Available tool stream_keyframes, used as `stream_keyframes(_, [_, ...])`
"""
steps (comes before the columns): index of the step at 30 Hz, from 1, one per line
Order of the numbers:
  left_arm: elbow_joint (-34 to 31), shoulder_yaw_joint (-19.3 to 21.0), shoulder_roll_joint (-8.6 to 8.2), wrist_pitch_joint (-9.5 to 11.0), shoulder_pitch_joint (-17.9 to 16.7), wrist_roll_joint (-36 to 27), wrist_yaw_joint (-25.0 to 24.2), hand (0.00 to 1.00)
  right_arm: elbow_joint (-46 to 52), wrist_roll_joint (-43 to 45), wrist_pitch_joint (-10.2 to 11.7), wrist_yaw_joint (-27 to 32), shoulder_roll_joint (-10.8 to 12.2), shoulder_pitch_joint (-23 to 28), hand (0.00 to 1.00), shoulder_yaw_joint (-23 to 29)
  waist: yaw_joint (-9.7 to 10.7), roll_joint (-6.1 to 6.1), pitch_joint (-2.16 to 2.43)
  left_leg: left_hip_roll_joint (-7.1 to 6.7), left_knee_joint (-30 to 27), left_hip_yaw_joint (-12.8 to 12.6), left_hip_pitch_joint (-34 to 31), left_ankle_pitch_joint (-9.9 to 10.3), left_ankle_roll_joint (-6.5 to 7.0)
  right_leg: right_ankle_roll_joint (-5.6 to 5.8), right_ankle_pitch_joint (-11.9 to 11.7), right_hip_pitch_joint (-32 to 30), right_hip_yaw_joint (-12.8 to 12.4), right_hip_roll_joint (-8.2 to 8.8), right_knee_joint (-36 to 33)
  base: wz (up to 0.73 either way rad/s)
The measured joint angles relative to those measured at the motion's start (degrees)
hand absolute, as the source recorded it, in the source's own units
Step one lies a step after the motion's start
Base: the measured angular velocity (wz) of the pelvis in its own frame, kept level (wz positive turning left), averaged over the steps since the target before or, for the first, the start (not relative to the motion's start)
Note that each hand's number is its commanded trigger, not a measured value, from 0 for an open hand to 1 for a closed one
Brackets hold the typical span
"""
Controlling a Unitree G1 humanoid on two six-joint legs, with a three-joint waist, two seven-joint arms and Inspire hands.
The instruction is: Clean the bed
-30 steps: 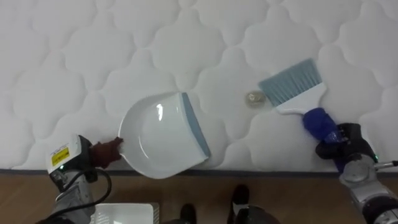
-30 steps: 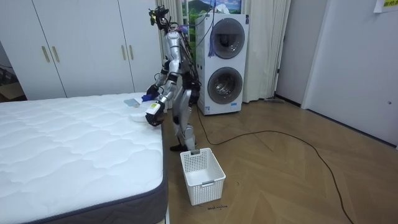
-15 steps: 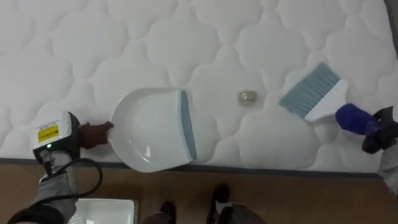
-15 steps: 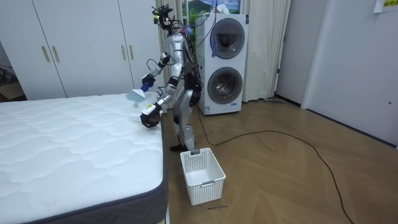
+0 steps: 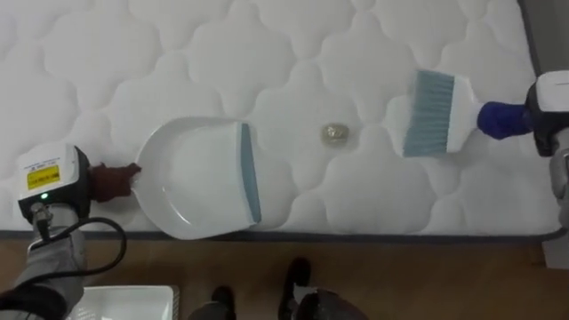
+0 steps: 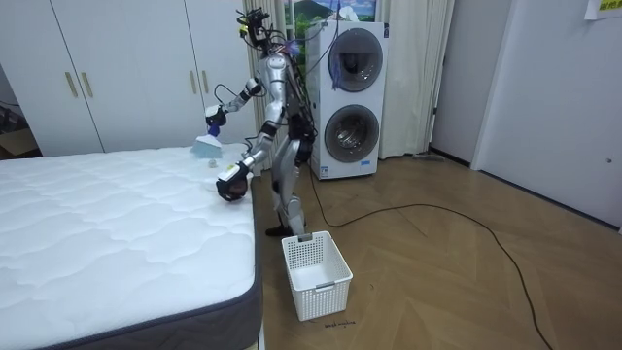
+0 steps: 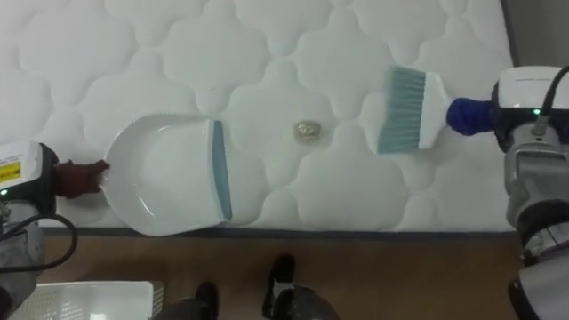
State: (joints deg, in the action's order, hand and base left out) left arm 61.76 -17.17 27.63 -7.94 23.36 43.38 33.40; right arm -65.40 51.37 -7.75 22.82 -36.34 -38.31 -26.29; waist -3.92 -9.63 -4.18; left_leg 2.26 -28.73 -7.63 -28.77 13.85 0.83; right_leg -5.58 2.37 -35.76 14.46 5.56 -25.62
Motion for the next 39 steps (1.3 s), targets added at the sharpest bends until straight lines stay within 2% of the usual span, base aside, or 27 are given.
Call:
stream_keyframes(6, [0.1, 0.0, 1.44, 0.9, 2.1, 0.1, -0.3, 1.0, 5.7, 7.7, -1.4, -1.9, -0.2, -0.1, 1.0, -1.5, -0.7, -1.62, -0.78, 0.33, -0.6, 0.0, -0.4, 0.0, -0.14, -0.26, -0.6, 0.5, 0.5, -0.73, 1.8, -0.02])
stream_keyframes(10, [-0.4, 0.0, 1.95, 1.0, 2.2, 0.0, -0.3, 1.0, 12.6, 10.0, -3.2, -4.5, -0.3, 0.3, 1.0, -4.9, -1.0, -1.97, -0.78, 1.16, -0.7, 0.2, -0.5, 0.2, -0.37, -0.34, -2.0, 1.8, 0.9, -2.04, 4.8, -0.04])
stream_keyframes(12, [-0.6, 0.0, 2.03, 1.1, 2.1, 0.0, -0.4, 1.0, 16.2, 10.7, -3.4, -6.1, -0.3, 0.6, 1.0, -5.1, -1.0, -1.98, -0.76, 1.29, -0.4, 0.4, -0.5, 0.2, -0.4, -0.38, -2.3, 2.2, 1.3, -2.25, 5.4, 0.0])
stream_keyframes(14, [-1.1, 0.0, 2.29, 1.6, 2.1, 0.1, -0.8, 1.0, 19.9, 11.9, -3.1, -7.6, -0.3, 1.6, 1.0, -5.2, -1.3, -2.05, -0.68, 1.55, -0.4, 0.7, -0.5, 0.3, -0.57, -0.46, -2.5, 2.7, 1.4, -2.7, 6.2, 0.02])
stream_keyframes(16, [-1.2, 0.0, 2.45, 2.2, 2.1, 0.1, -1.6, 1.0, 23.7, 12.2, -1.6, -9.1, -0.3, 2.3, 1.0, -6.4, -1.8, -2.07, -0.63, 1.94, -0.8, 0.9, -0.4, 0.4, -0.76, -0.56, -3.0, 3.1, 1.5, -3.15, 7.1, 0.0])
stream_keyframes(19, [-1.2, 0.0, 2.47, 3.3, 2.1, 0.1, -1.8, 1.0, 25.0, 11.9, 0.2, -10.9, -0.3, 2.8, 1.0, -7.8, -2.8, -2.07, -0.62, 2.03, -0.9, 1.4, -0.5, 0.5, -0.89, -0.59, -3.0, 3.1, 1.5, -3.37, 7.0, -0.01])
stream_keyframes(21, [-1.2, 0.0, 2.46, 3.3, 2.0, 0.1, -1.9, 1.0, 25.8, 12.0, 0.8, -12.2, -0.3, 2.8, 1.0, -8.5, -3.0, -2.07, -0.61, 2.03, -0.9, 1.4, -0.5, 0.5, -0.9, -0.58, -3.0, 3.1, 1.5, -3.46, 7.0, 0.02])
stream_keyframes(27, [-1.2, 0.0, 2.46, 3.4, 2.0, 0.1, -1.9, 1.0, 29.2, 11.7, 0.7, -16.3, -0.3, 5.4, 1.0, -8.6, -2.8, -1.98, -0.52, 1.98, -0.7, 1.7, -0.5, 0.5, -0.9, -0.63, -2.7, 3.7, 2.7, -3.06, 7.0, 0.04])
stream_keyframes(35, [-1.2, -0.1, 2.46, 3.2, 1.9, 0.1, -1.8, 1.0, 32.5, 8.6, 0.9, -20.4, 0.4, 6.6, 1.0, -10.6, -3.3, -1.83, -0.2, 1.93, -0.9, 2.2, -0.4, 0.3, -1.09, -0.8, -2.8, 3.9, 3.0, -3.02, 7.0, 0.02])
stream_keyframes(37, [-1.2, -0.1, 2.44, 3.0, 1.3, 0.1, -1.8, 1.0, 35.7, 8.8, 0.7, -21.9, 0.5, 8.1, 1.0, -10.6, -3.3, -1.56, 0.33, 1.96, -0.8, 2.3, -0.5, 0.3, -1.12, -0.8, -2.8, 4.0, 3.0, -3.08, 7.0, 0.0])
stream_keyframes(39, [-1.2, -0.7, 2.43, 2.7, 1.1, 0.1, -1.9, 1.0, 37.0, 8.6, 0.8, -23.1, 0.7, 8.9, 1.0, -10.6, -3.3, -1.19, 0.63, 1.95, -0.8, 2.4, -0.5, 0.3, -1.13, -0.8, -2.8, 4.0, 3.2, -3.04, 7.0, 0.02])
